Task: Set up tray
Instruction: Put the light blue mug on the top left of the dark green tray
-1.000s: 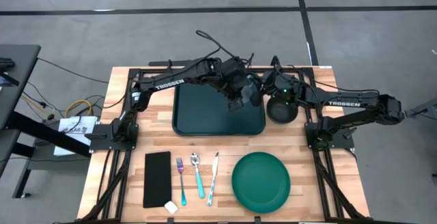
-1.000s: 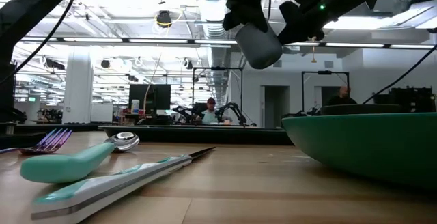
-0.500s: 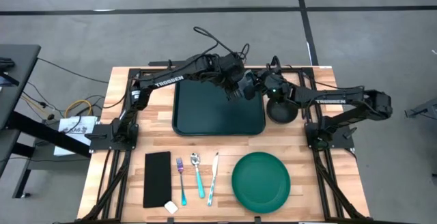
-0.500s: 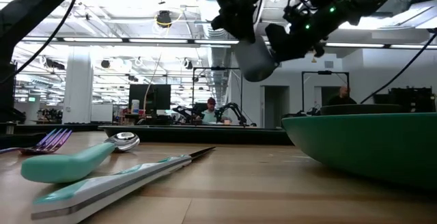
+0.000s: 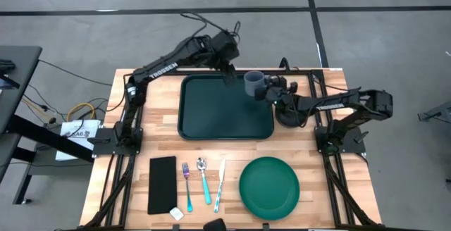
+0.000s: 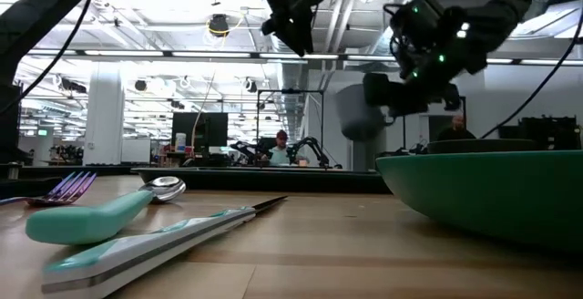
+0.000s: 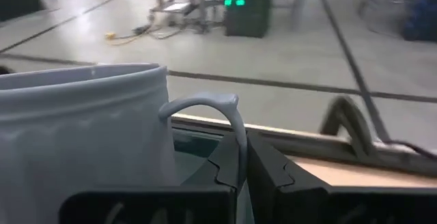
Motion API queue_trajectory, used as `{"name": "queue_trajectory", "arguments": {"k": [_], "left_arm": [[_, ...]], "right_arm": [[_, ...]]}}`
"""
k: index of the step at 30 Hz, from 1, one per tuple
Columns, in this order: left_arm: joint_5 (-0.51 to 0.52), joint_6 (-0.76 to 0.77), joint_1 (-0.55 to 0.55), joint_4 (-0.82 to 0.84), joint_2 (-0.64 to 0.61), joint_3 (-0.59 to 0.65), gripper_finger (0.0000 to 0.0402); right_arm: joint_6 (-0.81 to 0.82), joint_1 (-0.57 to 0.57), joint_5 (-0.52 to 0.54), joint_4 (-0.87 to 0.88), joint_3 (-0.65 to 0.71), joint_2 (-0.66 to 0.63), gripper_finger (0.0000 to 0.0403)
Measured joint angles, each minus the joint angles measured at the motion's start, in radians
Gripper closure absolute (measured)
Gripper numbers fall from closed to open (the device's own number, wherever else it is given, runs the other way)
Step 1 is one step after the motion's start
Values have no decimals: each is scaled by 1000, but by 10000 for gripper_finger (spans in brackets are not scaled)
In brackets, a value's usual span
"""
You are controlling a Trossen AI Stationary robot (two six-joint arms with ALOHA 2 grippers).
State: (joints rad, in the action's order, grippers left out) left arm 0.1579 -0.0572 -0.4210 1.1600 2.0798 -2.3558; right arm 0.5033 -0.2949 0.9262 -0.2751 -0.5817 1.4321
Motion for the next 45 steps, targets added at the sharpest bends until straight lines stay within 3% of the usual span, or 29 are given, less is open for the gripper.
{"name": "queue_trajectory", "arguments": {"k": [8, 20, 25, 34, 45], "left_arm": [[-18, -81, -35, 2, -21, 0, 241], [-20, -131, -41, 1, -21, 0, 241], [-20, -158, -44, 1, -21, 0, 241], [-20, -168, -46, 0, -21, 0, 241], [-20, -176, -46, 0, -20, 0, 241]], "right_arm": [[39, 16, 180, -109, 69, 73, 400], [38, 26, 284, -462, 70, 363, 399], [-12, 17, 288, -565, 62, 430, 397], [-320, 9, 253, -699, 5, 438, 396], [-347, -34, 172, -716, -9, 438, 398]]}}
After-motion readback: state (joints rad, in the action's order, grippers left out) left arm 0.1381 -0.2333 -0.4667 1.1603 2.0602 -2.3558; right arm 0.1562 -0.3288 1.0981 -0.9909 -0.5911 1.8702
